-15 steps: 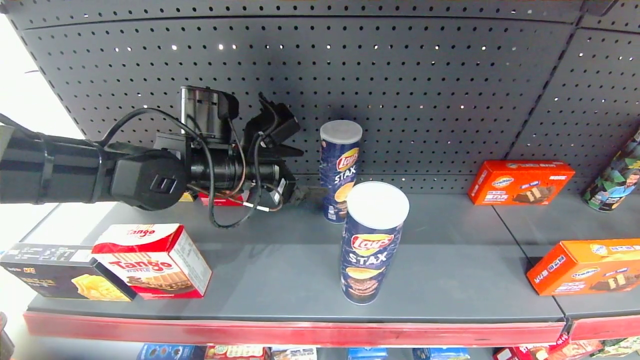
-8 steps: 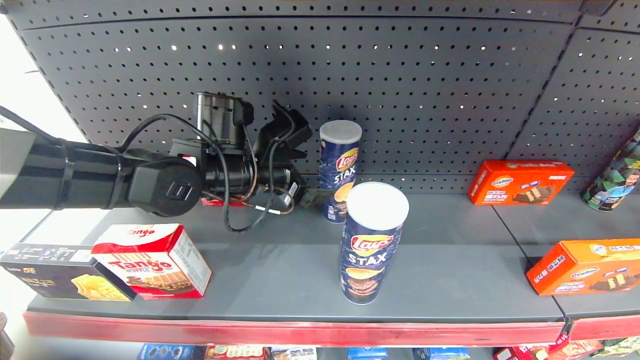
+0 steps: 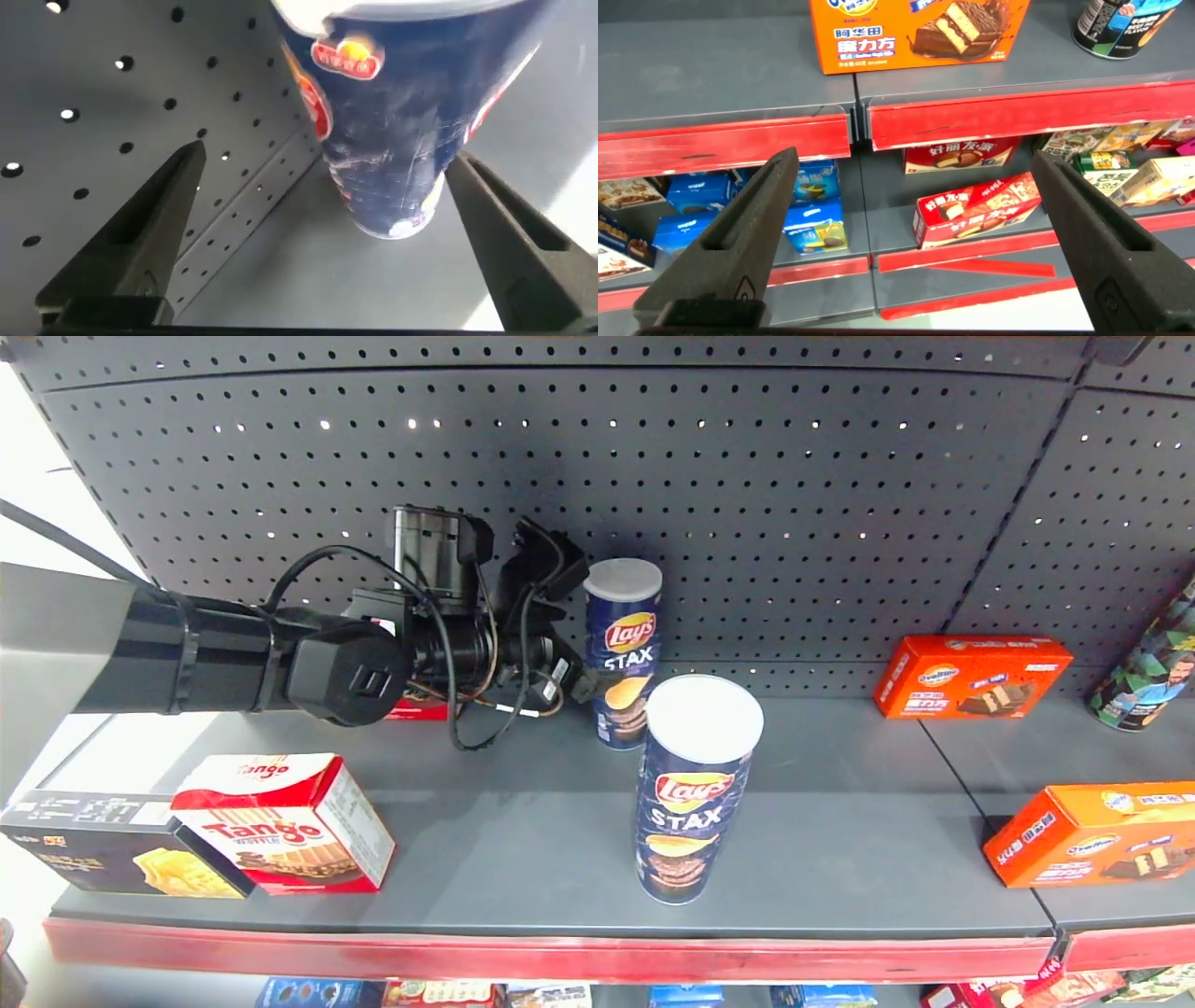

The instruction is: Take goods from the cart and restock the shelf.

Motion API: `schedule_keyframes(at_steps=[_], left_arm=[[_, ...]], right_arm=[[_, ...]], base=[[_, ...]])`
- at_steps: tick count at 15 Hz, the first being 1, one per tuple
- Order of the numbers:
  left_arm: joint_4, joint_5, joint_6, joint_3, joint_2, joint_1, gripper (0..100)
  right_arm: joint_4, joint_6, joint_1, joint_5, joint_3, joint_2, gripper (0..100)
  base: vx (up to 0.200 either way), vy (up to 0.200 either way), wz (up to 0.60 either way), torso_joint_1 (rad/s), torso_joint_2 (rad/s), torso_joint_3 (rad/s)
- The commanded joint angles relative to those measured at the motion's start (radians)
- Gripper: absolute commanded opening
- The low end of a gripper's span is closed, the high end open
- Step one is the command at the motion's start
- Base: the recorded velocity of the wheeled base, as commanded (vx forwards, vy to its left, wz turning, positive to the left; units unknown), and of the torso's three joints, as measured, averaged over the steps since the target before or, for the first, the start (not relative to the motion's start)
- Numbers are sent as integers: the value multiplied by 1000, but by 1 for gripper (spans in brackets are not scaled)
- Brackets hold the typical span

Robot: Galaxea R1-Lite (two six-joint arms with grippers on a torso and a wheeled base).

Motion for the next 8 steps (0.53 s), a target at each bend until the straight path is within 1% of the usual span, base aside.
schedule_keyframes(at_steps=[1, 2, 4, 6, 8], left_arm=[[-1, 4, 0, -3, 8, 4, 100], [-1, 7, 2, -4, 8, 7, 100], [-1, 48, 2, -3, 8, 10, 100], [-1, 68, 2, -3, 6, 14, 100], [-1, 102, 5, 0, 6, 14, 100]], right_arm=[[0, 0, 0, 0, 0, 1, 100], [0, 0, 0, 0, 0, 1, 100], [0, 0, 0, 0, 0, 1, 100], [0, 0, 0, 0, 0, 2, 100], [0, 0, 0, 0, 0, 1, 100]], base=[[0, 0, 0, 0, 0, 0], [0, 0, 0, 0, 0, 0], [0, 0, 0, 0, 0, 0], [0, 0, 0, 0, 0, 0], [0, 0, 0, 0, 0, 0]])
